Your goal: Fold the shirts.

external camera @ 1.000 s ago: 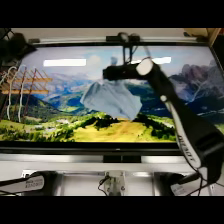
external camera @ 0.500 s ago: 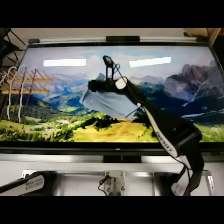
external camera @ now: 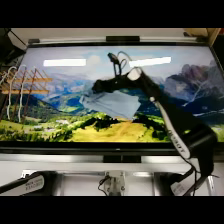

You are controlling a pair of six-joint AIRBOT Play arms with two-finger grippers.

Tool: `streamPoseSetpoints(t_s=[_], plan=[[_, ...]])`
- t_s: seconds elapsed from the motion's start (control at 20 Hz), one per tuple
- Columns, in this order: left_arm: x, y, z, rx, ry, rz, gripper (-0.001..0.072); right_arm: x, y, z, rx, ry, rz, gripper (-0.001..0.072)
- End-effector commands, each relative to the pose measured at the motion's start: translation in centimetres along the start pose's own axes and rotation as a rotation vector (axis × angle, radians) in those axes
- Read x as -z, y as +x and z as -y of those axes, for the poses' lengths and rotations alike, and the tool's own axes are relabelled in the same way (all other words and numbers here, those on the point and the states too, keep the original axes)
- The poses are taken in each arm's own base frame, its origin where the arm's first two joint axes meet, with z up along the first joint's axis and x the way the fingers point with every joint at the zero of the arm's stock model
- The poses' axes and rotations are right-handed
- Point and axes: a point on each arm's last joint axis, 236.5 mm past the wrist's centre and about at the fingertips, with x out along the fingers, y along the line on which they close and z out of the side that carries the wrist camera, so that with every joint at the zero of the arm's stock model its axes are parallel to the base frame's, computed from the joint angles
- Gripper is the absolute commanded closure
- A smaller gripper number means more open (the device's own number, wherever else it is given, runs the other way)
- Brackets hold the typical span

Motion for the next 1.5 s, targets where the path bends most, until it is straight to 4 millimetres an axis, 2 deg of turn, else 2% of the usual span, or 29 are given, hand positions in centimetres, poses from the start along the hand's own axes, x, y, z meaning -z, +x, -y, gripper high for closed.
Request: streamPoseSetpoints(t_s=[0.0, 0.05, 0.15, 0.2, 0.25, 0.3, 0.4, 0.45, 0.5, 0.6, 0.7, 0.85, 0.9, 0.95, 1.0, 1.1, 1.2, 1.35, 1.4, 1.45], plan=[[-0.5, 0.2, -0.2, -0.003, 0.0, 0.021, 0.0681, 3.0, -8.6, 5.2, 0.178, 0.033, -0.181, 0.0157], [-0.5, 0.2, -0.2, -0.003, 0.0, 0.023, 0.0681, 3.8, -11.0, 7.3, 0.256, 0.064, -0.217, 0.0157], [-0.5, 0.3, -0.3, -0.004, -0.002, 0.022, 0.0681, 6.7, -15.8, 12.9, 0.457, 0.162, -0.328, 0.0157], [-0.5, 0.4, -0.3, -0.004, -0.002, 0.02, 0.0681, 8.5, -17.4, 15.3, 0.523, 0.211, -0.373, 0.0157], [-0.5, 0.4, -0.3, -0.004, 0.0, 0.019, 0.0681, 10.5, -18.0, 17.1, 0.546, 0.292, -0.401, 0.0157], [-0.5, 0.5, -0.4, -0.004, 0.009, 0.019, 0.0681, 12.7, -17.7, 18.6, 0.536, 0.407, -0.401, 0.0157], [-0.5, 0.5, -0.4, -0.004, 0.015, 0.019, 0.0681, 14.8, -14.7, 19.6, 0.427, 0.583, -0.316, 0.0156], [-0.5, 0.5, -0.4, -0.004, 0.015, 0.019, 0.0681, 14.6, -13.0, 19.6, 0.371, 0.635, -0.245, 0.0131], [-0.5, 0.5, -0.4, -0.004, 0.015, 0.019, 0.0681, 14.2, -11.5, 19.6, 0.332, 0.664, -0.184, 0.0067], [-0.5, 0.6, -0.4, -0.004, 0.014, 0.017, 0.0681, 13.4, -9.4, 19.6, 0.291, 0.696, -0.103, 0.0067], [-0.4, 0.7, -0.5, -0.005, 0.012, 0.015, 0.0681, 13.3, -7.4, 19.3, 0.26, 0.726, -0.095, 0.0067], [-0.4, 0.8, -0.5, -0.005, 0.008, 0.013, 0.0681, 12.9, -4.7, 18.2, 0.161, 0.792, -0.079, 0.0068], [-0.4, 0.8, -0.5, -0.005, 0.008, 0.013, 0.0681, 12.8, -4.3, 17.8, 0.14, 0.807, -0.075, 0.0093], [-0.4, 0.8, -0.5, -0.005, 0.008, 0.013, 0.0681, 12.5, -4.3, 17.6, 0.127, 0.803, -0.069, 0.0344], [-0.4, 0.8, -0.5, -0.005, 0.008, 0.013, 0.0681, 11.8, -4.3, 17.1, 0.097, 0.788, -0.054, 0.0653], [-0.4, 0.8, -0.5, -0.005, 0.008, 0.013, 0.0681, 8.5, -5.3, 14.5, -0.035, 0.631, 0.0, 0.0665], [-0.4, 0.8, -0.6, -0.005, 0.007, 0.013, 0.0681, 3.7, -8.2, 10.3, -0.181, 0.44, 0.07, 0.0666], [-0.4, 0.8, -0.6, -0.005, 0.007, 0.013, 0.0681, -2.7, -14.6, 5.0, -0.219, 0.186, 0.158, 0.0666], [-0.4, 0.8, -0.6, -0.005, 0.007, 0.013, 0.0681, -4.3, -16.8, 4.1, -0.192, 0.13, 0.189, 0.0666], [-0.4, 0.8, -0.6, -0.005, 0.007, 0.012, 0.0681, -5.7, -19.2, 4.0, -0.133, 0.08, 0.223, 0.0666]])
